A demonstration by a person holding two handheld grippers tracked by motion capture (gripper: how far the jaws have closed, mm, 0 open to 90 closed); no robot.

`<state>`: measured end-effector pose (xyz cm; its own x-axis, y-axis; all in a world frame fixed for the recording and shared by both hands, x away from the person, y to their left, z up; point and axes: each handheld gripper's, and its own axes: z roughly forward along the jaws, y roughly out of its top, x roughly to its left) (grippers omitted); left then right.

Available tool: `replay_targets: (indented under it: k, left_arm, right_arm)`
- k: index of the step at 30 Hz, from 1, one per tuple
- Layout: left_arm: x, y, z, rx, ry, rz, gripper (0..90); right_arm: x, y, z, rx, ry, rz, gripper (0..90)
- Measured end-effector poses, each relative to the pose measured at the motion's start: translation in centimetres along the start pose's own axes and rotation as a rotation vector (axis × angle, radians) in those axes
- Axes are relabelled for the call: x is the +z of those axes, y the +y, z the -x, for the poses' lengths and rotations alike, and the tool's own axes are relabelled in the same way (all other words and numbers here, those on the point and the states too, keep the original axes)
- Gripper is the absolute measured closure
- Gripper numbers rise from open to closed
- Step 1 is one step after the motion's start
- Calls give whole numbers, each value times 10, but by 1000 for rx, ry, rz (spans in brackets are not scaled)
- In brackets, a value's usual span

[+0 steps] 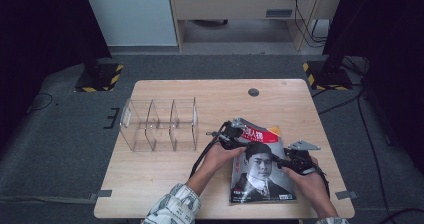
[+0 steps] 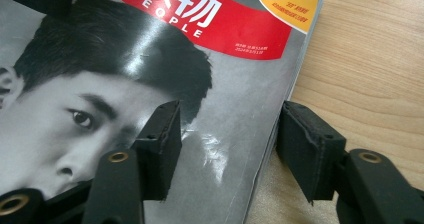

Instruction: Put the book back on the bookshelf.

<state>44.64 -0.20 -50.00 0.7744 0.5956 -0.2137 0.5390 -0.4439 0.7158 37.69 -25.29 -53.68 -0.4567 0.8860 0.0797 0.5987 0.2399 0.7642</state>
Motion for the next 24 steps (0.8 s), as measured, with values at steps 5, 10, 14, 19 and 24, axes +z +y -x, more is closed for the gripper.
replay_targets:
  k: [5, 10, 14, 19, 24]
  left_arm:
    - [6, 2, 0, 7, -14, -23, 500]
    - [9, 1, 1, 1, -30, -27, 513]
    - [12, 2, 0, -14, -51, -40, 560]
    - [11, 1, -3, -27, -63, -52, 626]
    - [10, 2, -2, -34, -59, -47, 708]
  right_arm:
    - [0, 0, 1, -2, 2, 2, 454]
    - [0, 0, 0, -16, 15, 1, 472]
    - [0, 0, 1, -12, 22, 1, 480]
    - [-1, 0, 1, -7, 26, 3, 496]
    - [-1, 0, 0, -10, 21, 4, 495]
